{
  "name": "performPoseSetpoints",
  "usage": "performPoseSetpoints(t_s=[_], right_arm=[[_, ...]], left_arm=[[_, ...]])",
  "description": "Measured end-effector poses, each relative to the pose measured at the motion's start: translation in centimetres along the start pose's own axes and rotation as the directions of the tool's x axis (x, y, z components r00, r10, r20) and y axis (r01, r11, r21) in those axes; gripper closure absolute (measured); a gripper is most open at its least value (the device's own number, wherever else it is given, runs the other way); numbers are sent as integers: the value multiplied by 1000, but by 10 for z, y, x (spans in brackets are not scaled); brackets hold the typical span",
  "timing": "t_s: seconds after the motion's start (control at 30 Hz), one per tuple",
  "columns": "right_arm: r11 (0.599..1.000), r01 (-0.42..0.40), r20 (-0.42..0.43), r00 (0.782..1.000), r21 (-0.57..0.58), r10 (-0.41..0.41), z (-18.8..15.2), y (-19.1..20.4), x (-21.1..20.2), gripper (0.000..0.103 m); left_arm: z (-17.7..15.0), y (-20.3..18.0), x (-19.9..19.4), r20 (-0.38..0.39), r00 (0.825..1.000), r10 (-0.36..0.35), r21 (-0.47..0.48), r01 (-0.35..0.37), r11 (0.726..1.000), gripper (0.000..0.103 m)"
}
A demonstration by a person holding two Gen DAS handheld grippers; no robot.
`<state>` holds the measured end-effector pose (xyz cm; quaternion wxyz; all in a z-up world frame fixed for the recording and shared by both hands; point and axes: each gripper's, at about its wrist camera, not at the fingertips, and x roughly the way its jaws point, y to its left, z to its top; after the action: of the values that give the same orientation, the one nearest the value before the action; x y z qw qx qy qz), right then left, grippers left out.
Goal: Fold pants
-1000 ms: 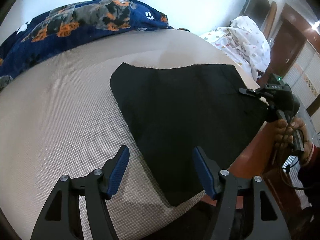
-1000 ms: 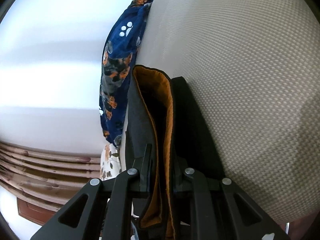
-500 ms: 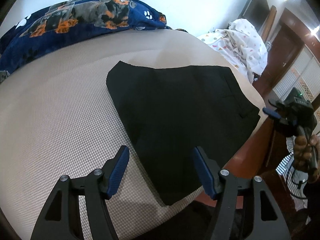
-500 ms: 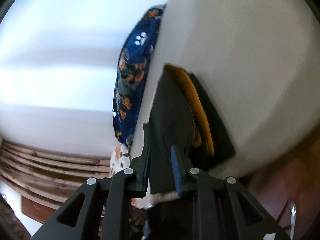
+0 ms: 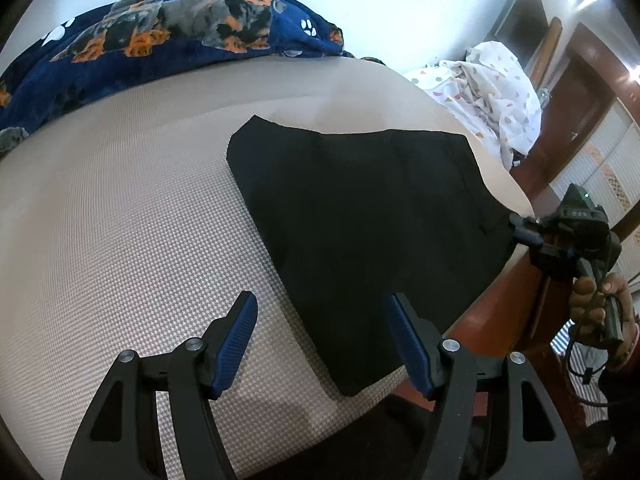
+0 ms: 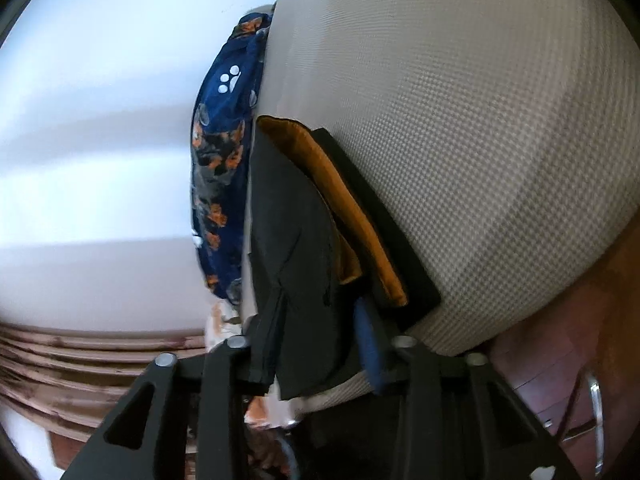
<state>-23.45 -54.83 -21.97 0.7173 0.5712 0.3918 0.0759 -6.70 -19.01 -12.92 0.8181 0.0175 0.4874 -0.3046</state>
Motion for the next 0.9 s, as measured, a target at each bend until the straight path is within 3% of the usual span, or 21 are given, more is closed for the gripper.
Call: performPoseSetpoints(t_s=[0.23, 0.3, 0.4, 0.57, 0.73, 0.83, 0.9], right_arm=[[999, -17, 34, 999, -32, 18, -18, 9, -25, 94], [1000, 4, 22, 1000, 19, -5, -20, -9, -19, 95], [992, -37, 15, 999, 120, 36, -20, -38, -10, 98], [985, -71, 8, 997, 159, 70, -17, -44, -12, 98], [995, -35, -3, 999, 98, 35, -14, -29, -19, 91], [1000, 25, 8, 1000, 18, -26, -9, -8, -25, 79], [997, 58, 30, 998, -42, -57, -4, 6, -32, 64]], left_arm=[[3, -3, 0, 4, 1000, -9, 1, 9, 1000, 32], [3, -4, 4, -8, 1000, -7, 10, 7, 1000, 32], [1, -5, 12, -28, 1000, 2, 17, -1, 1000, 32], [-3, -3, 24, -66, 998, 7, 14, -6, 1000, 32], [-4, 0, 29, -82, 997, 1, 9, 0, 1000, 32], [-4, -1, 29, -83, 997, 1, 6, 0, 1000, 31], [-4, -1, 29, -83, 997, -2, 1, 2, 1000, 30]])
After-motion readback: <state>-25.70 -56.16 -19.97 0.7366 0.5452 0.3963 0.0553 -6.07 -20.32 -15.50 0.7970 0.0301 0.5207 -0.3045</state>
